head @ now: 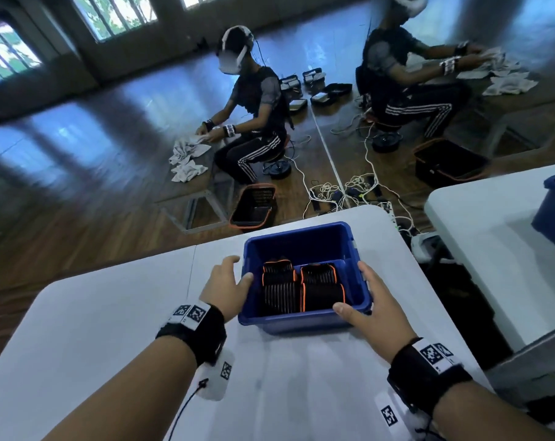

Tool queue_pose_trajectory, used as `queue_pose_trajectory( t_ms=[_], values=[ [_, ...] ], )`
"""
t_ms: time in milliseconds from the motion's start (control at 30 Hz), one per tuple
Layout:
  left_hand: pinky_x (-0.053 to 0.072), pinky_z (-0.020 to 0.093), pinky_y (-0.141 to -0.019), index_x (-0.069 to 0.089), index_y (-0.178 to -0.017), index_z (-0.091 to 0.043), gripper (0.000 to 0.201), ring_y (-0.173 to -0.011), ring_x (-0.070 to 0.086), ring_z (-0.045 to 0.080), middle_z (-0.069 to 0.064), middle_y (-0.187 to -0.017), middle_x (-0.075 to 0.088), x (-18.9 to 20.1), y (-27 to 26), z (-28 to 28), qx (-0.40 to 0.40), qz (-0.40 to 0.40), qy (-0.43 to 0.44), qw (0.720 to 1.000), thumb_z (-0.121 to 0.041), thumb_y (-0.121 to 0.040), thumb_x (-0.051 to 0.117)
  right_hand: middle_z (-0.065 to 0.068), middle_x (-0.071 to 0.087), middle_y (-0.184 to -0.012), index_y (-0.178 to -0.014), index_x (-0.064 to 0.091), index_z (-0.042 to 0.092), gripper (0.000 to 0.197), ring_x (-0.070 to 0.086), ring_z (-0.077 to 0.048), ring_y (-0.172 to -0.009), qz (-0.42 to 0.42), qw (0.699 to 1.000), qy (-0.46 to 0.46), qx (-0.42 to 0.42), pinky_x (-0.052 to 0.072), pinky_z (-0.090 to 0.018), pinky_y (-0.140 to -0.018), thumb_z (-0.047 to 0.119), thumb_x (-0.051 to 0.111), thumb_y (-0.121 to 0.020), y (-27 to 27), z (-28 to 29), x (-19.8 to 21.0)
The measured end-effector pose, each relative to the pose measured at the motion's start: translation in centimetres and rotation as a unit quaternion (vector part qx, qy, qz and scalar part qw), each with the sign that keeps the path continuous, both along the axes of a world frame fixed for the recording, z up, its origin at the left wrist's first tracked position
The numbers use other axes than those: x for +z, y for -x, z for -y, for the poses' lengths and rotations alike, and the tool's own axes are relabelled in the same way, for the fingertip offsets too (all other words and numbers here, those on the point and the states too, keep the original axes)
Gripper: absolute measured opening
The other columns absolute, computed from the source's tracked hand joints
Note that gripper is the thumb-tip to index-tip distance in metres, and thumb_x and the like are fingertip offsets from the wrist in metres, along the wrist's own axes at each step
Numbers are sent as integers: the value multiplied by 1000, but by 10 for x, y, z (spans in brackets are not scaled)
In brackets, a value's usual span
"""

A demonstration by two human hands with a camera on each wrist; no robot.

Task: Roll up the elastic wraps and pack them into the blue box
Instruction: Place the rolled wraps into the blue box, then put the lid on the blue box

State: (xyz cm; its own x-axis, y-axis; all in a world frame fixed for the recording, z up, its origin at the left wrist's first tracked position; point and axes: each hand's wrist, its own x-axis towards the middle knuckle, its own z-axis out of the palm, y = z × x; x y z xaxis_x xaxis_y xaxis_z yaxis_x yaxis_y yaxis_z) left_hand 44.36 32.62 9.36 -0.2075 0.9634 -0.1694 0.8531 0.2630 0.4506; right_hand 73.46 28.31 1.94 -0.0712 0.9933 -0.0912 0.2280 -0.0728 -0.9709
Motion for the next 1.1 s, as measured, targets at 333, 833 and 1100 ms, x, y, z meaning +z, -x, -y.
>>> queue_pose_trajectory(
  t_ms=[333, 833, 1100],
  values=[
    [59, 40, -74, 31, -141, -39, 44, -81, 69, 25, 9, -97, 71, -42, -3, 29, 57, 172, -10, 983, -22, -102, 36, 17, 43, -151, -148, 26, 45, 90, 45, -8, -136, 14, 1000, -9, 3, 42, -42, -113, 48, 80, -76, -3, 2, -4],
    [58, 44, -70, 29, -142, -37, 51, -76, 66, 28, 6, -84, 65, -44, 5, 81, -8, 262, 2, 965, -9, -100, 37, 13, 48, -147, -145, 28, 49, 91, 51, -11, -130, 58, 995, 20, -82, 46, -40, -109, 49, 81, -72, 13, 100, 7],
    [53, 36, -77, 24, -149, -40, 56, -85, 67, 25, 11, -109, 70, -55, 14, 76, -73, 251, -22, 965, -19, -101, 44, 10, 55, -136, -138, 50, 32, 64, 59, -9, -114, 174, 971, 14, -162, 55, -42, -93, 47, 75, -81, -7, 118, 63]
  ],
)
